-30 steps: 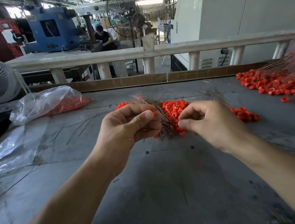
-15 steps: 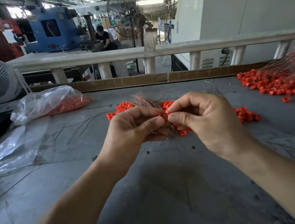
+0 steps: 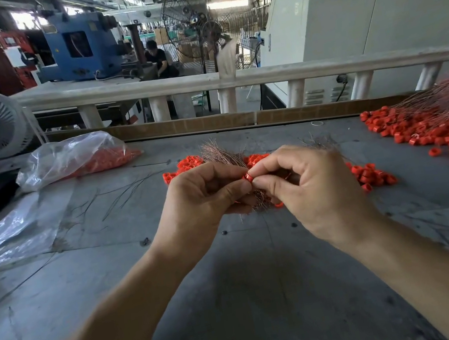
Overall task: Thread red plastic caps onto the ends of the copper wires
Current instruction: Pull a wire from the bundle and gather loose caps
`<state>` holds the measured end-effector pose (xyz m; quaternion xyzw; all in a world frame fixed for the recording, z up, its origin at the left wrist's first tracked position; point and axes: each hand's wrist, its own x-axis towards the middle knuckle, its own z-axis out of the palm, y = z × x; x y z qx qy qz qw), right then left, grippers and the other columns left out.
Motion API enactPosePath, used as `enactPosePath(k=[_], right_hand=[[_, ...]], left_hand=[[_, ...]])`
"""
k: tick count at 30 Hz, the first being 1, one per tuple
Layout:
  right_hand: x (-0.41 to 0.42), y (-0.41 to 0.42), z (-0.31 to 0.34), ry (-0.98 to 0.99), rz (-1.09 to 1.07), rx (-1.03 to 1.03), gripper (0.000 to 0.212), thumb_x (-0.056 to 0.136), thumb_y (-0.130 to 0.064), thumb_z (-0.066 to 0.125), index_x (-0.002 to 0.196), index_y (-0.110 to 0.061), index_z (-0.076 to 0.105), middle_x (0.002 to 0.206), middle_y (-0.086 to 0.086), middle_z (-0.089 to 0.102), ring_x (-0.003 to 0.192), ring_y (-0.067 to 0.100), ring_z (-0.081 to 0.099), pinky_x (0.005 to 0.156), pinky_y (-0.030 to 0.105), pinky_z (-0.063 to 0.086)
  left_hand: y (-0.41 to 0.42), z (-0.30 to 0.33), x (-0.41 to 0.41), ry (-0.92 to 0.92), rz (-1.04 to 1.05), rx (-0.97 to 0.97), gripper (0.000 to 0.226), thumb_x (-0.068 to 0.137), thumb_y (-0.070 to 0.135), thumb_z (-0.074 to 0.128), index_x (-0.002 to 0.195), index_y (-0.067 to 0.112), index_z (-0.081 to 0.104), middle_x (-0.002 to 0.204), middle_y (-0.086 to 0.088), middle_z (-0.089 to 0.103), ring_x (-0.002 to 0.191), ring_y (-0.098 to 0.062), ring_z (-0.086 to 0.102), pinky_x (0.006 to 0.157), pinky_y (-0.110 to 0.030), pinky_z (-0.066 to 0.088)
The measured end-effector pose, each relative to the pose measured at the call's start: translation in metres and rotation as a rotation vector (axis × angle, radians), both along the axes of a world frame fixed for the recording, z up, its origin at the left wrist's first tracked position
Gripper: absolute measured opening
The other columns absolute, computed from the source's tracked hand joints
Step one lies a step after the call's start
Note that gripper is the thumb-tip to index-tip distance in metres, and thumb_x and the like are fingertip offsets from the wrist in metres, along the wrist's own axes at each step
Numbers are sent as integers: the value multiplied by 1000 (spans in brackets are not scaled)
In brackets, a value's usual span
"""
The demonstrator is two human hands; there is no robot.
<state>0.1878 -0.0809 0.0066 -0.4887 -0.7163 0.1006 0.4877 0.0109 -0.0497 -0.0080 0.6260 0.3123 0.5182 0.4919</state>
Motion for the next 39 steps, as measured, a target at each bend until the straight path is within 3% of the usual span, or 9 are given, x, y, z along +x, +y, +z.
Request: enactPosePath(k=[4, 8, 13, 18, 21, 24, 33, 39], right_hand=[[-3, -1, 1, 15, -25, -31, 11, 86, -11, 79, 94, -19, 81, 77, -16, 67, 72, 0, 64, 69, 15, 49], [-7, -4, 2, -9, -43, -46, 12, 88, -11, 77, 96, -19, 81, 83, -15, 70, 80, -2, 65, 71, 9, 47], [-8, -6, 2, -107, -52, 10, 12, 89, -8, 76, 95, -19, 80, 85, -11, 70, 83, 5, 64, 73, 14, 49], [-9, -6, -1, -242, -70, 51, 15, 88, -18, 77, 100, -27, 72, 89, -16, 59, 79, 3, 54, 68, 17, 46], [-14, -7, -2, -301, -134, 112, 14, 87, -25, 75, 99, -25, 69, 93, -14, 59, 84, 5, 54, 69, 26, 49], [-16, -7, -2, -347, -194, 137, 14, 85, -25, 76, 96, -23, 67, 95, -11, 59, 90, 12, 57, 69, 32, 51], [-10, -3, -3, -302, -230, 216, 11, 89, -31, 72, 93, -23, 67, 92, -12, 60, 84, 5, 53, 69, 21, 45], [-7, -1, -4, -348, -221, 251, 13, 88, -29, 76, 90, -21, 66, 90, -12, 60, 85, 8, 54, 69, 21, 44]], left_hand=[[1, -3, 2, 46, 51, 55, 17, 85, -4, 72, 99, 6, 74, 83, -11, 77, 77, -24, 75, 73, -34, 63], [1, -4, 2, 43, 74, 69, 16, 86, -2, 72, 98, 8, 76, 83, -10, 77, 79, -26, 76, 72, -31, 62], [-2, -3, 3, 51, 81, 76, 18, 86, -3, 72, 94, 12, 76, 81, -8, 78, 77, -23, 76, 71, -29, 62], [-1, -2, 2, -54, 68, -43, 14, 84, 3, 74, 98, 1, 74, 83, -17, 76, 76, -26, 75, 72, -34, 63], [-2, -1, 2, -85, 38, -127, 23, 75, 16, 77, 95, 4, 74, 83, -14, 76, 74, -20, 73, 71, -29, 62], [-2, -2, 2, -91, -14, -208, 25, 72, 20, 77, 93, 7, 74, 87, -12, 75, 81, -22, 71, 78, -32, 60], [-4, 3, -1, -181, -157, -356, 23, 87, 22, 67, 104, 7, 74, 98, -14, 70, 86, -22, 63, 75, -31, 57], [-6, 4, 0, -140, -160, -337, 26, 78, 31, 72, 93, 10, 76, 93, -10, 72, 85, -22, 63, 74, -31, 56]])
